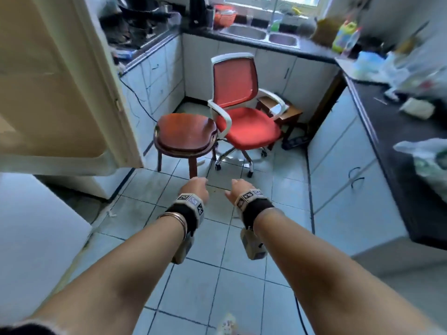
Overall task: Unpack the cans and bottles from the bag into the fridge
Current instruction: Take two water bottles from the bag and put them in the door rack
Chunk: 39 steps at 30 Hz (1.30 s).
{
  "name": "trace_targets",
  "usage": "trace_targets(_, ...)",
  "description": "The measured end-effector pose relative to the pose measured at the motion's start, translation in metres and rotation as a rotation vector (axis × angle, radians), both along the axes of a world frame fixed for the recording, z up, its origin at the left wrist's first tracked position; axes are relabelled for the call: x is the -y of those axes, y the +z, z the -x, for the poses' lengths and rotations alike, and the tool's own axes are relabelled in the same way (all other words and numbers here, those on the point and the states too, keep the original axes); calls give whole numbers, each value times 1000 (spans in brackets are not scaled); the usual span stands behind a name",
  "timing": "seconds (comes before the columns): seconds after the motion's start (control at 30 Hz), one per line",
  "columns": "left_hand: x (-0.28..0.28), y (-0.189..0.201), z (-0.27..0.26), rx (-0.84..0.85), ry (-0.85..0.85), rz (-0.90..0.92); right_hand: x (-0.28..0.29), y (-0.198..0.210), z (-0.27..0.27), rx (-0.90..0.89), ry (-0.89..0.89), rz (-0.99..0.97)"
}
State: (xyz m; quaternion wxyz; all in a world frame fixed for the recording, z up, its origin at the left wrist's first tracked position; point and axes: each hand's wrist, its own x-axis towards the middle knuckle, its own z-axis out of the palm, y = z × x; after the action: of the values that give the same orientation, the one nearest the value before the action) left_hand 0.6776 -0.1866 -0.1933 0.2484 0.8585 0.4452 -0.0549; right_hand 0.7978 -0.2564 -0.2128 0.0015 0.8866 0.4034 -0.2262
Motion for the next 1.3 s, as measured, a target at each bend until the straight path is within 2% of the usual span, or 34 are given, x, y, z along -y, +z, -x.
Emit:
trace_targets(0.17,53,2,-117,24,-238,-52,77,11,-102,14,-198,6)
trace_targets(0.37,113,6,-222,76,-390,-27,159,22,-193,18,-414,16)
trace_targets(0.6,166,16,-347,136,-614,-35,226,28,-286,28,-651,-1)
trace_targets(0.8,206,33,-470,213,-831,0,274,55,-379,103,-857,13)
trace_targets(1.07,261,59,-606,255,-1074,41,335,68,-468,144,-1085,18)
trace_targets(1.3,323,38,-694,185,-1154,111,406,54,-532,170,-1229,-30)
